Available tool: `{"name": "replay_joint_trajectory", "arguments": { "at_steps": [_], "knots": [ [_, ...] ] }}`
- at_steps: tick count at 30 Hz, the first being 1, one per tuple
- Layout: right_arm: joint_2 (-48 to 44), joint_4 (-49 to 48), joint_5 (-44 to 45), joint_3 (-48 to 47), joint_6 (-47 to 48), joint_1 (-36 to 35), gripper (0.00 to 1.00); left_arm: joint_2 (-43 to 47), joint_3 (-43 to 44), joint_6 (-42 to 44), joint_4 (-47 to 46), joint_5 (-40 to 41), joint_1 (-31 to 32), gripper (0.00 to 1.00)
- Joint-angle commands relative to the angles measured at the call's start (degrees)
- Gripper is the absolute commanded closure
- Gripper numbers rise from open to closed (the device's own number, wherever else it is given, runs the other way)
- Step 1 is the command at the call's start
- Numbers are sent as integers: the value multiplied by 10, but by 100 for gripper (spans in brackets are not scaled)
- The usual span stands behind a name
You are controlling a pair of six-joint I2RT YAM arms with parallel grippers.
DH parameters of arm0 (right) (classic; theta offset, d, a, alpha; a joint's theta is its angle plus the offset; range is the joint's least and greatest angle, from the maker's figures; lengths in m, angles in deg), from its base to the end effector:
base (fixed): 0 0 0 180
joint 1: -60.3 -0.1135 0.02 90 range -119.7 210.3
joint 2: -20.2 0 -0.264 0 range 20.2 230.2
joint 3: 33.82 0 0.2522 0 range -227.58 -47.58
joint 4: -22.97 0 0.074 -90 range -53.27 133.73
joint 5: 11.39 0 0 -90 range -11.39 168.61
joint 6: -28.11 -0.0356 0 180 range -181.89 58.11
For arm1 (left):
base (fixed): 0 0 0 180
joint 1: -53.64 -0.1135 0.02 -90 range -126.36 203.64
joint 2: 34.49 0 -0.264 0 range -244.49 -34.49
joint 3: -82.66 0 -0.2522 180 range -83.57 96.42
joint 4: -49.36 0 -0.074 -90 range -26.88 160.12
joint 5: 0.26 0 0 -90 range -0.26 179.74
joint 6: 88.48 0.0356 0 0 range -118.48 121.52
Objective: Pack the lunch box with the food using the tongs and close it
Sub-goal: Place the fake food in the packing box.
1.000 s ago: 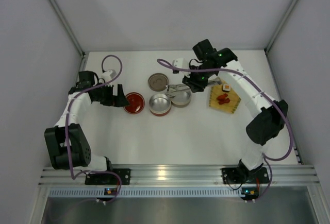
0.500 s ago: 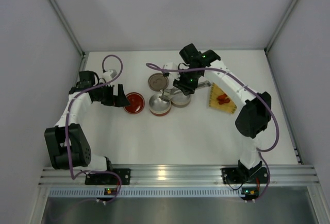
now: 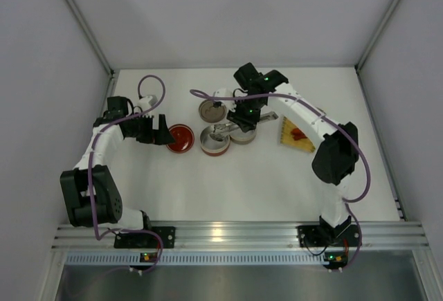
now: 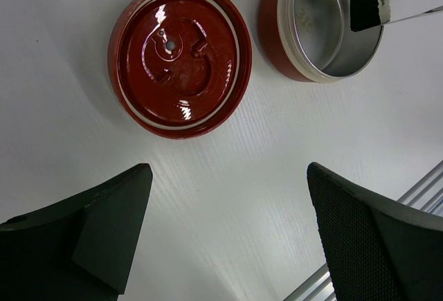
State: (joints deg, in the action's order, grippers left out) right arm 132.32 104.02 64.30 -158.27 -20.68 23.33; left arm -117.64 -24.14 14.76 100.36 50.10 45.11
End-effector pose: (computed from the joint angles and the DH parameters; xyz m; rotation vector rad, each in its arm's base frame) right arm 0.3184 0.2507 0.3108 -1.7806 2.0891 0.3252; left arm 0.2864 0.0200 0.2434 0.3259 2.4137 -0.7397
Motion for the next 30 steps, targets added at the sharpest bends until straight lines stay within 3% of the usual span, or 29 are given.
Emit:
{"name": "replay_joint_trajectory", "arguments": {
  "at_steps": [1, 30],
  "knots": [
    [13, -33, -10, -22, -9, -14, 74, -3, -3, 7, -15, -18, -2, 2],
    [31, -3, 27, -7, 23, -28, 66, -18, -2, 12, -19, -18, -2, 2]
  ]
}}
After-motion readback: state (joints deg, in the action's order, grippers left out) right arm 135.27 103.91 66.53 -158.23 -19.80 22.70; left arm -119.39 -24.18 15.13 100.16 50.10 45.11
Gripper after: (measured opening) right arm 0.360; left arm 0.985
